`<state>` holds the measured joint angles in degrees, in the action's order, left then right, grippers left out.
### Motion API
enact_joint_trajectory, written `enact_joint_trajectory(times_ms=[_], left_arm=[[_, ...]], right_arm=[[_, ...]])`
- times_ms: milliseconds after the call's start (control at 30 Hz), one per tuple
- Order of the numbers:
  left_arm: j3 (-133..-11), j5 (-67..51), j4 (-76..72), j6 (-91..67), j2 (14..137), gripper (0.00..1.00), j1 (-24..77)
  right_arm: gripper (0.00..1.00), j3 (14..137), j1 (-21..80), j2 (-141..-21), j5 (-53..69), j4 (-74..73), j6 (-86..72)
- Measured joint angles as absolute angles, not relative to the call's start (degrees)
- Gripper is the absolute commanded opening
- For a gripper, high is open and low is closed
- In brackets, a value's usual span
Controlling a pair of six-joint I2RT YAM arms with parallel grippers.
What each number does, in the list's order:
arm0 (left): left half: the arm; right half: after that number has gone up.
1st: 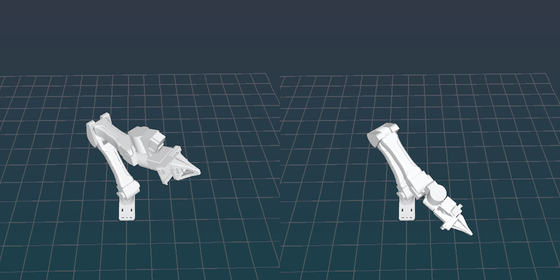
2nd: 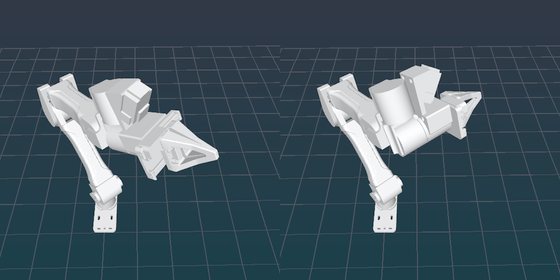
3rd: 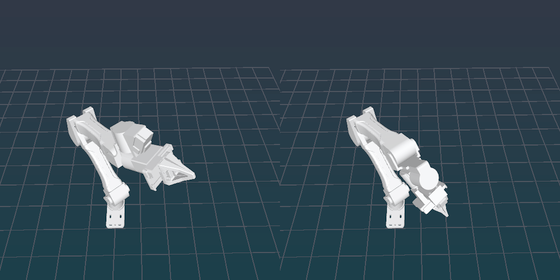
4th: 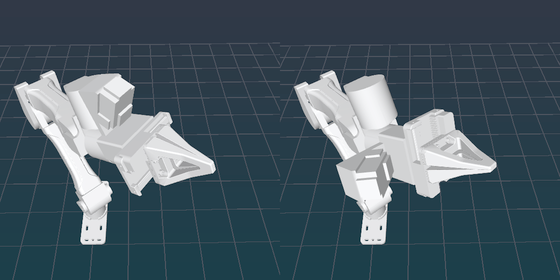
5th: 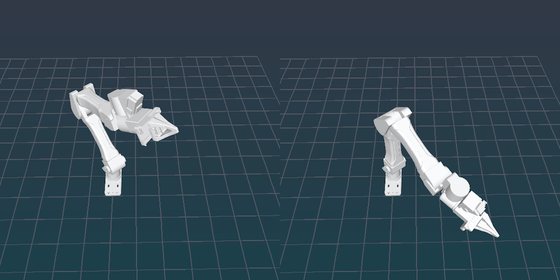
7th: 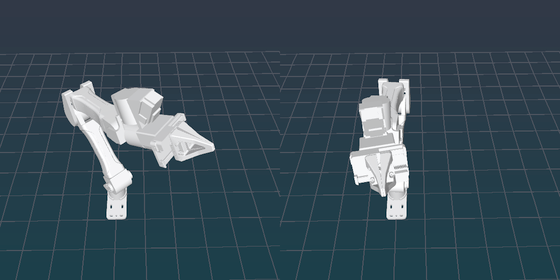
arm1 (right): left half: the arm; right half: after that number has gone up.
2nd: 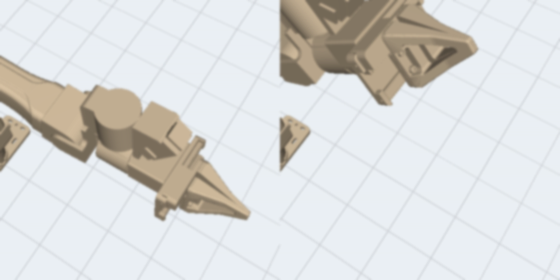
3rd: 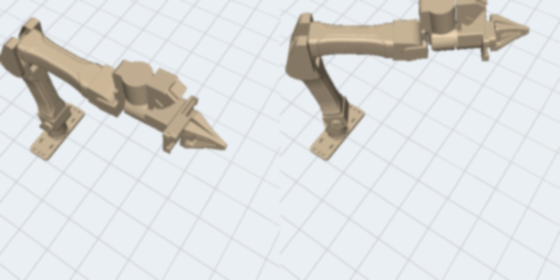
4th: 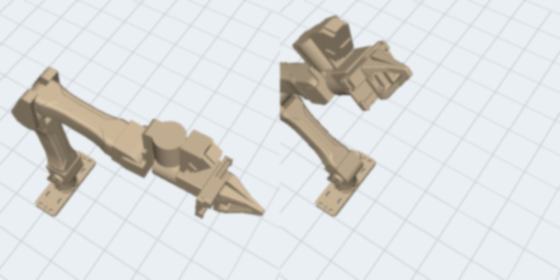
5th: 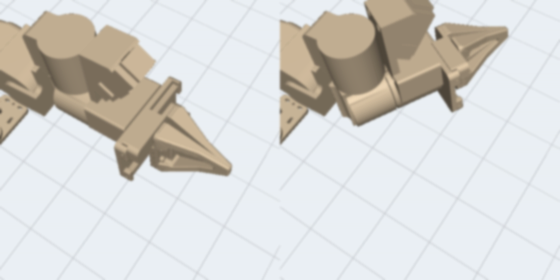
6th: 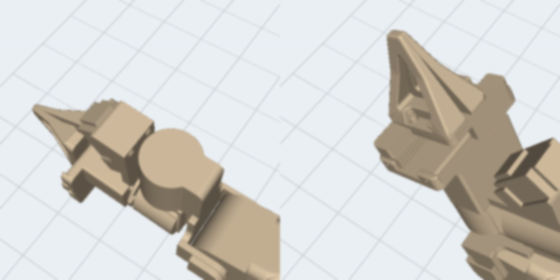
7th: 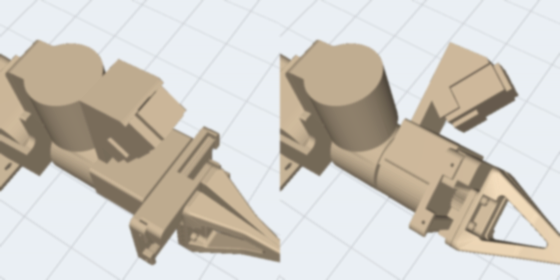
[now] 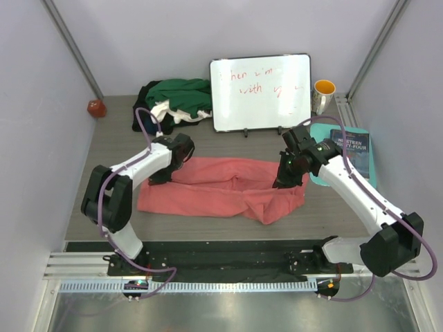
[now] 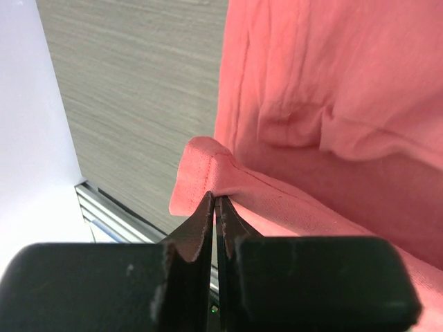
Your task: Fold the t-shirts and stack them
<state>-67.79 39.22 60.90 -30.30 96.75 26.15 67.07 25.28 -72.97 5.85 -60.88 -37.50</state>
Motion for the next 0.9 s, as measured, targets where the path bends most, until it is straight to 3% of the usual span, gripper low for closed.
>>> enact_joint_trajectory(times_ms=[900], left_arm=[[-74.7, 40.9, 58.1, -27.6, 107.8, 0.04, 24.6]], right_arm=[[0.01, 71.5, 23.5, -82.7, 3.7, -58.2, -31.7]])
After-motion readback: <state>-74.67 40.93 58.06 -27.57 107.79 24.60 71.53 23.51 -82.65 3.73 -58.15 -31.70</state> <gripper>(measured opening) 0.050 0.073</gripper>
